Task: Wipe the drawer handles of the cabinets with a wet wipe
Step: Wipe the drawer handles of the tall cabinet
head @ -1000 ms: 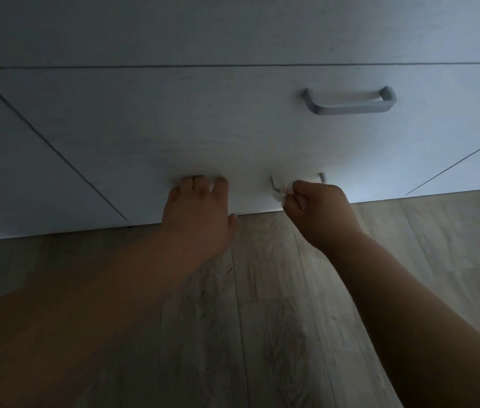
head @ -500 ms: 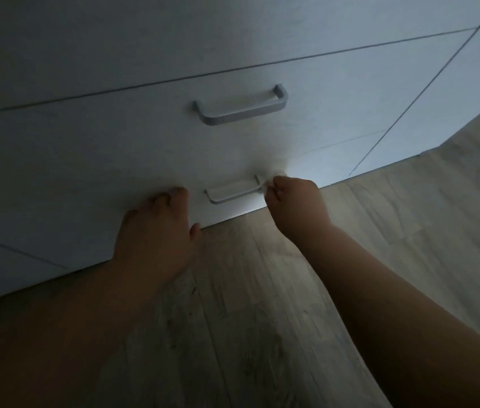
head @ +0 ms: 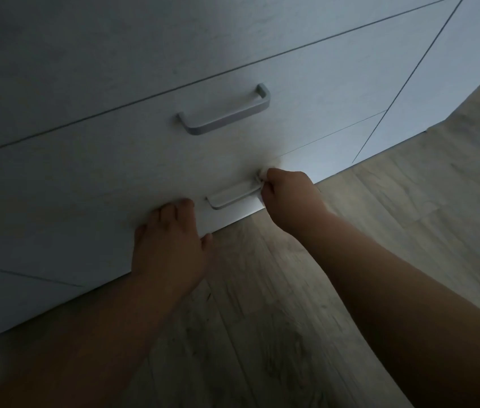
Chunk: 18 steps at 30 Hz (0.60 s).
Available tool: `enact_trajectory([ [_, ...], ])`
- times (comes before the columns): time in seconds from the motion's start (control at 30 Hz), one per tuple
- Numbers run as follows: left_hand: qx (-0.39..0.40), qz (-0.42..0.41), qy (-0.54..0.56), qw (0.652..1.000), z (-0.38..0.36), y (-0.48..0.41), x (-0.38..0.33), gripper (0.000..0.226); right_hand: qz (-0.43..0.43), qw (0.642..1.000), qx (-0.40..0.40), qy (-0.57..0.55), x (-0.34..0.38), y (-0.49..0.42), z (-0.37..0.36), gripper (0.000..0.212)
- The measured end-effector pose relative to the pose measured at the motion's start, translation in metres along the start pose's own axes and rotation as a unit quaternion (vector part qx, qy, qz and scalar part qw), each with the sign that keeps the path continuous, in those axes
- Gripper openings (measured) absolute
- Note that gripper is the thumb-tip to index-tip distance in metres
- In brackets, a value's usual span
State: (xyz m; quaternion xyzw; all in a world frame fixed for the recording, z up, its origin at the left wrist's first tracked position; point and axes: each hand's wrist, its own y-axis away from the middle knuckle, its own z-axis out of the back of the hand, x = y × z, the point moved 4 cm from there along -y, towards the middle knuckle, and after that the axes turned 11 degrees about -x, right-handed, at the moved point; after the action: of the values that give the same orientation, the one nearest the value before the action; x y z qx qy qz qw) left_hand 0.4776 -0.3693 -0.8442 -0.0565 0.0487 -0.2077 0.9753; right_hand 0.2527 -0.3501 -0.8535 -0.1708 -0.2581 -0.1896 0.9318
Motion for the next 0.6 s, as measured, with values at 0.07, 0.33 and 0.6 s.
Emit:
enact_trajectory([
  [0.07, 0.005, -0.001, 0.011, 1.0, 0.001, 0.0, 0.001, 0.067, 0.015, 1.0, 0.005, 0.013, 0.003, -0.001, 0.001, 0.026],
  [0.33, 0.008, -0.011, 0.041, 0.999, 0.006, 0.004, 0.009, 0.066, 0.008, 1.0, -0.003, 0.022, 0.012, -0.003, 0.004, 0.025],
  [0.6, 0.009, -0.007, 0.058, 0.998, 0.006, 0.004, 0.016, 0.063, 0.002, 1.0, -0.001, 0.012, 0.008, 0.006, 0.0, 0.026],
])
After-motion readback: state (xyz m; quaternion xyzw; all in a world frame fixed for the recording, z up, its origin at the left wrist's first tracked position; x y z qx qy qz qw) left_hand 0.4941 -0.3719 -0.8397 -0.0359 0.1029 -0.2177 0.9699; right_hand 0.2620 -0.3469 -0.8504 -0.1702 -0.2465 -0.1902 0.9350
